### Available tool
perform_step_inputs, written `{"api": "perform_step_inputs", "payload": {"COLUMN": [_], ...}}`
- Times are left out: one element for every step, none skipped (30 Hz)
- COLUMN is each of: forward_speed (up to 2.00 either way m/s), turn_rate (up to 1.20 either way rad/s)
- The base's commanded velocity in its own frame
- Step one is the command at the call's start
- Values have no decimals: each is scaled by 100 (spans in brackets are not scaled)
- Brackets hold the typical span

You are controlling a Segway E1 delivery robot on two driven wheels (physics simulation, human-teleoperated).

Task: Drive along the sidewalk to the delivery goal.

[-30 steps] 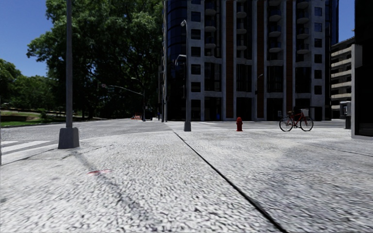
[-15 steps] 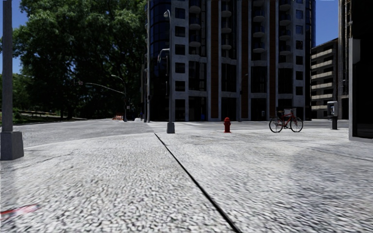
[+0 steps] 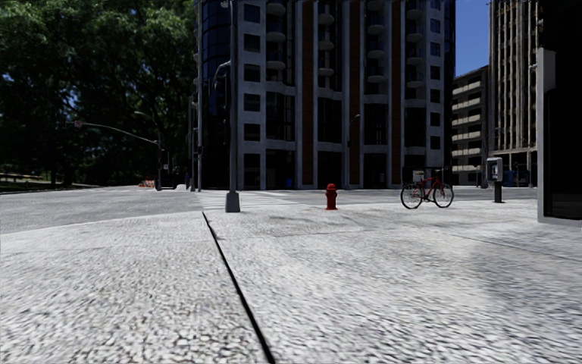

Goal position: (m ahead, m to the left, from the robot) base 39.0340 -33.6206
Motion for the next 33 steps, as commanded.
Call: {"api": "perform_step_inputs", "payload": {"forward_speed": [200,200,200,200,200,200,200,200,200,200,200,200,200,200,200,200,200,200,200,200,200,200,200,200,200,200,200,200,200,200,200,200,200], "turn_rate": [-33,-33,-33,-34,-34,-35,-35,-35,-35,-35,-35,-35,-35,-35,-35,-35,-35,-32,-2,-2,0,0,0,0,0,0,0,0,0,0,0,0,0]}}
